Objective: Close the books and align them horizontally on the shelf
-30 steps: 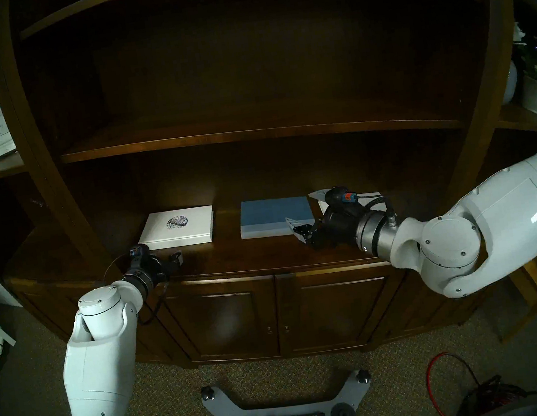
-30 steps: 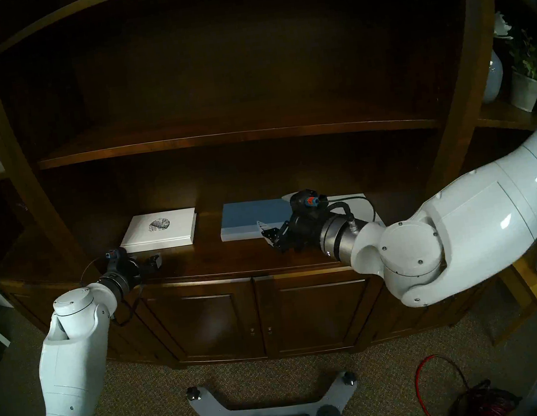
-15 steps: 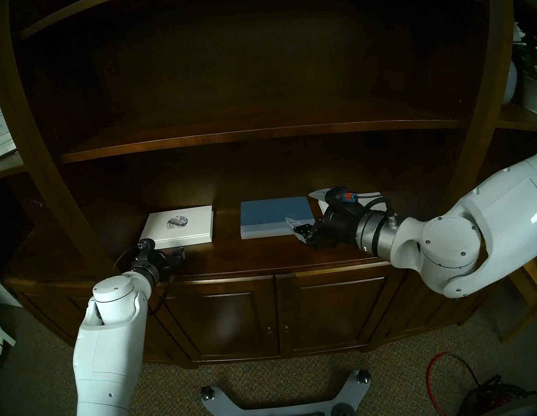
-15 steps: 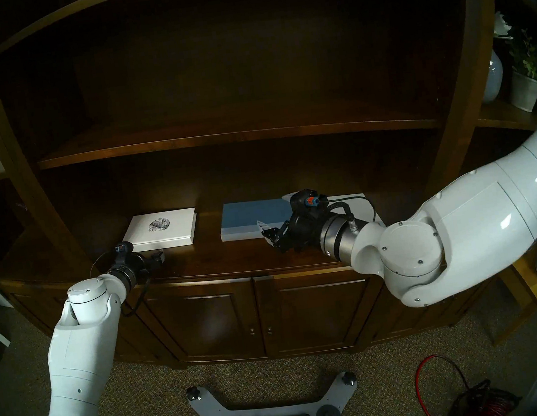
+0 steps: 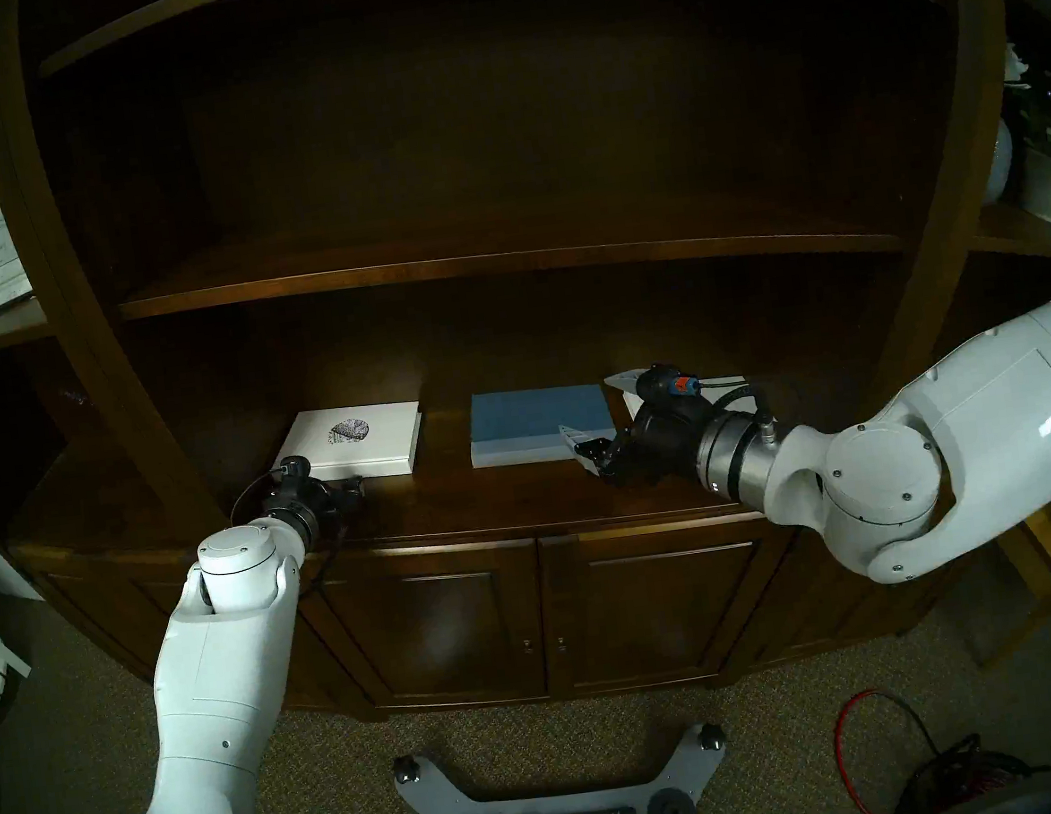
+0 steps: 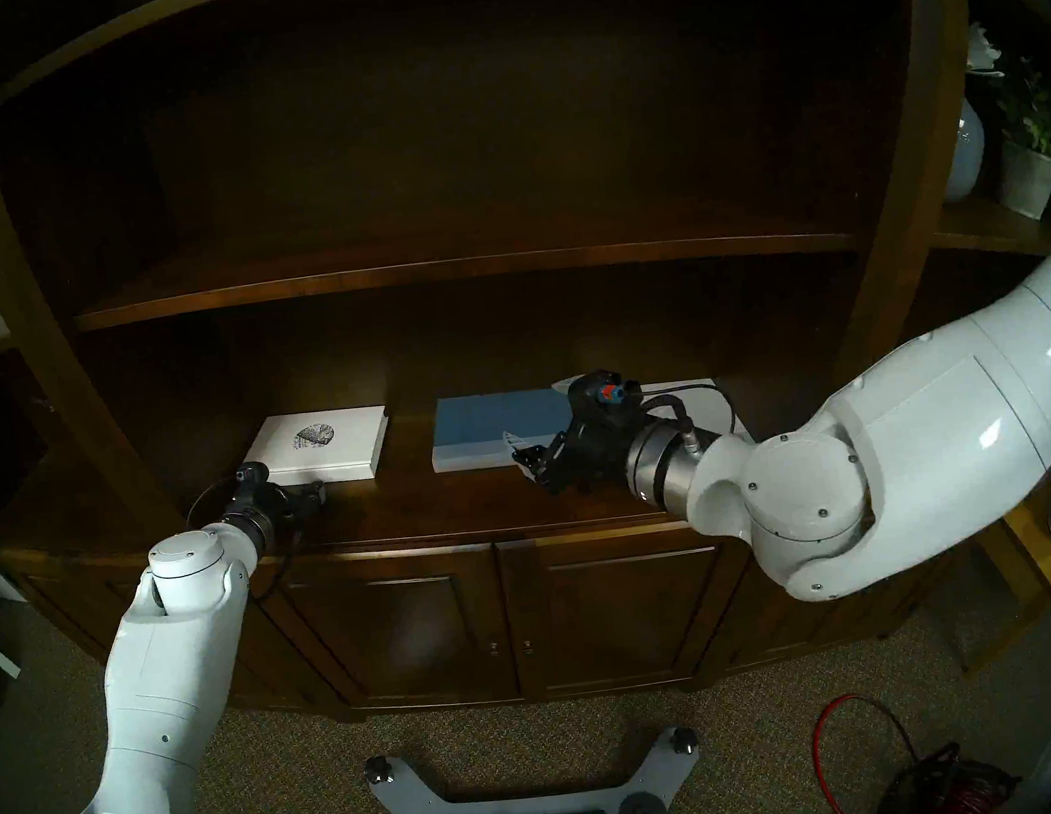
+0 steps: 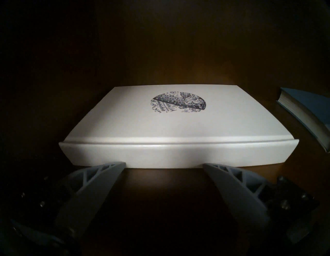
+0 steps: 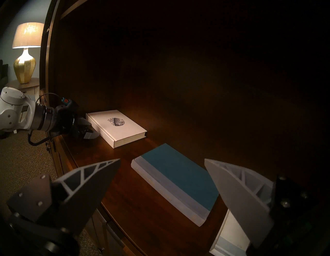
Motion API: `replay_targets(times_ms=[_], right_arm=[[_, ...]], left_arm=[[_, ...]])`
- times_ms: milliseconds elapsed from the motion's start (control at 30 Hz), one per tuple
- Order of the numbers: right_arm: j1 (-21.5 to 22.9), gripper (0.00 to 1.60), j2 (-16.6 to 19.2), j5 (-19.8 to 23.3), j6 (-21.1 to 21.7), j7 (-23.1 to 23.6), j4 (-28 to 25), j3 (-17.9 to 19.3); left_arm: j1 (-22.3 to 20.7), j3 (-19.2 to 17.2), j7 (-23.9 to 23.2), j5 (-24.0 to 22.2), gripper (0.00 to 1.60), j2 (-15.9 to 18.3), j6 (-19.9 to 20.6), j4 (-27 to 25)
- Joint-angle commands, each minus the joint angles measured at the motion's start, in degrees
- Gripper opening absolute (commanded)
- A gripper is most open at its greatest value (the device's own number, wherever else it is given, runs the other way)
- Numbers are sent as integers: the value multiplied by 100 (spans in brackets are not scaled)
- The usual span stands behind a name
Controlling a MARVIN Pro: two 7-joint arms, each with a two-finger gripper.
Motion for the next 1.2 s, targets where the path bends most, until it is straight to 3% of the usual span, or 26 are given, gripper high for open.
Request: replay_targets(times_ms=[0, 100, 533, 833, 1000, 1100, 1133, 1167], right_arm=[[119, 160, 29, -41, -66, -13, 5, 93], [118, 160, 28, -40, -65, -13, 5, 94], [106, 160, 17, -28, -49, -13, 10, 90], [109, 160, 20, -31, -53, -15, 9, 93], [105, 160, 16, -28, -48, -15, 10, 91], [104, 160, 16, -27, -48, -15, 10, 90], [104, 160, 16, -27, -48, -15, 10, 91], [104, 160, 16, -27, -48, -15, 10, 91]], left_arm=[[-509, 33, -104, -40, 160, -1, -238, -209], [-242, 21, -255, -115, 160, 7, -213, -595], [209, -184, -951, -427, 160, 300, -399, -1091], [766, -542, -1458, -687, 160, 477, -499, -1699], [1046, -729, -1972, -952, 160, 602, -712, -1939], [1376, -847, -2284, -1066, 160, 709, -798, -2165], [1616, -948, -2460, -1100, 160, 736, -793, -2454], [1616, -945, -2509, -1130, 160, 760, -858, -2323]])
